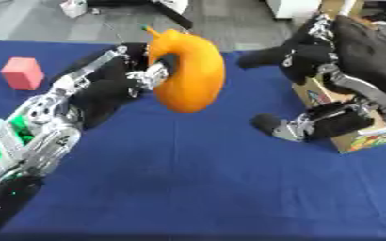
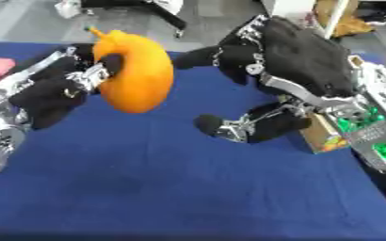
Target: Pick up the objects with one hand, pass them to the other hand, and then place them into the box on the other side of the table.
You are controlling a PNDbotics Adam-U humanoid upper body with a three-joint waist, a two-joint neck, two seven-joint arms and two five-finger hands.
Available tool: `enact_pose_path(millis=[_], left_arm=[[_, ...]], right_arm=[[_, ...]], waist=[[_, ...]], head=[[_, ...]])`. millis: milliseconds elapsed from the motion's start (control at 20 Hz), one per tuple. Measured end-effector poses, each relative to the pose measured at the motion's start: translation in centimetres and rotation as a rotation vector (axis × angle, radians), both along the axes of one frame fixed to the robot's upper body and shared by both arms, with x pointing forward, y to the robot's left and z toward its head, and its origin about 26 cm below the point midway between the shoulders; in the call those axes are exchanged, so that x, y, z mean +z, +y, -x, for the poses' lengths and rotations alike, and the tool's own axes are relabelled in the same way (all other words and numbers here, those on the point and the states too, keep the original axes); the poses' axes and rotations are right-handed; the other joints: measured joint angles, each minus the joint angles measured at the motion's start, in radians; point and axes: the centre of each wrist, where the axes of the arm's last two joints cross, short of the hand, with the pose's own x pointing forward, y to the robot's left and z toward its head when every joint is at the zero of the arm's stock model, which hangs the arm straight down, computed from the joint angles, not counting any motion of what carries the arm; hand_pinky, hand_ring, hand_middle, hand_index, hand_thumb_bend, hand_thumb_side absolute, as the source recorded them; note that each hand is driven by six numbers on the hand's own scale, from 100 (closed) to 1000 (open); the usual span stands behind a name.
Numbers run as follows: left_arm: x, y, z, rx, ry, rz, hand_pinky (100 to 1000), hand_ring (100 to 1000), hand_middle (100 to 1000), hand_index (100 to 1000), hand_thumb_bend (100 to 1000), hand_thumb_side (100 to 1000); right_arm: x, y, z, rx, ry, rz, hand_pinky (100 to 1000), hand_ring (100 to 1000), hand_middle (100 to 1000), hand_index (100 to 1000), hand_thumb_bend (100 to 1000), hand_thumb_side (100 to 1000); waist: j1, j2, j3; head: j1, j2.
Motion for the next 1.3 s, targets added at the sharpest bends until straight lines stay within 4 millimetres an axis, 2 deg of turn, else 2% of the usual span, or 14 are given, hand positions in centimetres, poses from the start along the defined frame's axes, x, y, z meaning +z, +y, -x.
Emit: enact_pose_path(millis=[1200, 1300], left_arm=[[0.9, -1.0, 0.1, -0.166, -0.026, -0.066, 662, 568, 489, 560, 100, 274], [1.1, -1.1, 0.1, -0.173, -0.031, -0.063, 662, 567, 489, 559, 100, 293]], right_arm=[[1.0, 1.0, 0.1, 0.058, -0.066, -0.02, 100, 134, 178, 819, 334, 308], [0.8, 1.0, 0.1, 0.066, -0.062, -0.018, 100, 134, 179, 819, 332, 308]], waist=[[0.0, 0.0, -0.003], [0.0, 0.0, -0.003]], head=[[0.001, 0.0], [0.001, 0.0]])
